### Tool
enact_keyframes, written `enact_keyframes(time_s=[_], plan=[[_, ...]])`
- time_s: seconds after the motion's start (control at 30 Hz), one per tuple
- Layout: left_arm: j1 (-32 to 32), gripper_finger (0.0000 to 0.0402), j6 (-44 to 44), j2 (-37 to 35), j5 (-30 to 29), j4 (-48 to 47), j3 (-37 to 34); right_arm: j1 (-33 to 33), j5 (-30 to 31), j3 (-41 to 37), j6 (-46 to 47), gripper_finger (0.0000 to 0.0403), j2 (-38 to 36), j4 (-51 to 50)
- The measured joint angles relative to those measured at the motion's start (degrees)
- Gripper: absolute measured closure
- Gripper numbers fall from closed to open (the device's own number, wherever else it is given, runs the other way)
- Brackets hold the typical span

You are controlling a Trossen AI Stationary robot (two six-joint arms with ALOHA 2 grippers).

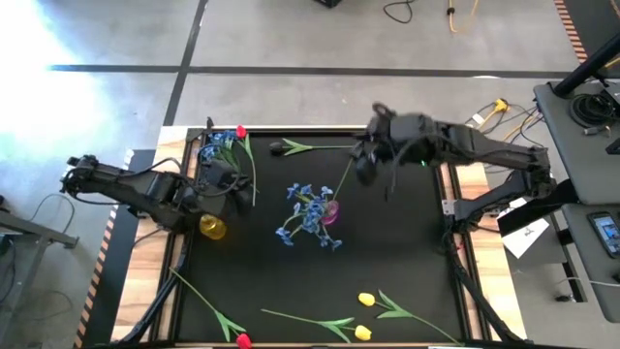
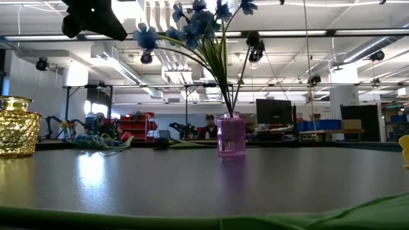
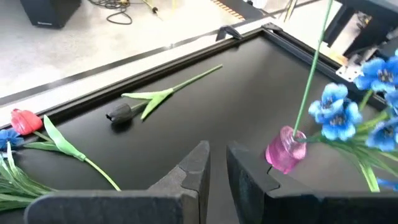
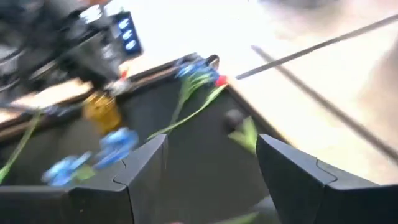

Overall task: Sort flowers into vase by color
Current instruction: Put the black flower into the pink vase

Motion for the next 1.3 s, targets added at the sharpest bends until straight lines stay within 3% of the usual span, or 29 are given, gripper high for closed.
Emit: enact_keyframes(time_s=[0.17, 0.37, 0.6, 0.83, 1.07, 1.3], plan=[[1.8, 0.0363, 1.1, 0.1, 0.0, 1.2, 0.0, -12.4, -0.5, 0.0, -1.6, 0.0166, 2.0, 4.1], [2.0, 0.0363, 1.1, 0.2, 0.0, 1.2, 0.0, -28.4, -12.4, 0.0, -1.1, 0.0177, 7.6, 4.4], [2.0, 0.0363, 1.1, 0.2, 0.0, 1.2, 0.0, -39.0, -16.6, 0.0, -3.6, 0.0188, 18.5, 4.3], [2.0, 0.0363, 1.1, 0.2, 0.0, 1.2, 0.0, -40.2, -21.7, 0.0, -14.1, 0.0189, 29.8, 4.5], [2.0, 0.0363, 1.1, 0.2, 0.0, 1.2, 0.0, -34.6, -31.6, 0.0, -25.3, 0.0189, 38.1, 9.5], [2.0, 0.0363, 0.8, 0.2, 0.0, 1.3, 0.0, -29.3, -30.3, 0.0, -26.5, 0.0189, 44.3, 15.7]])
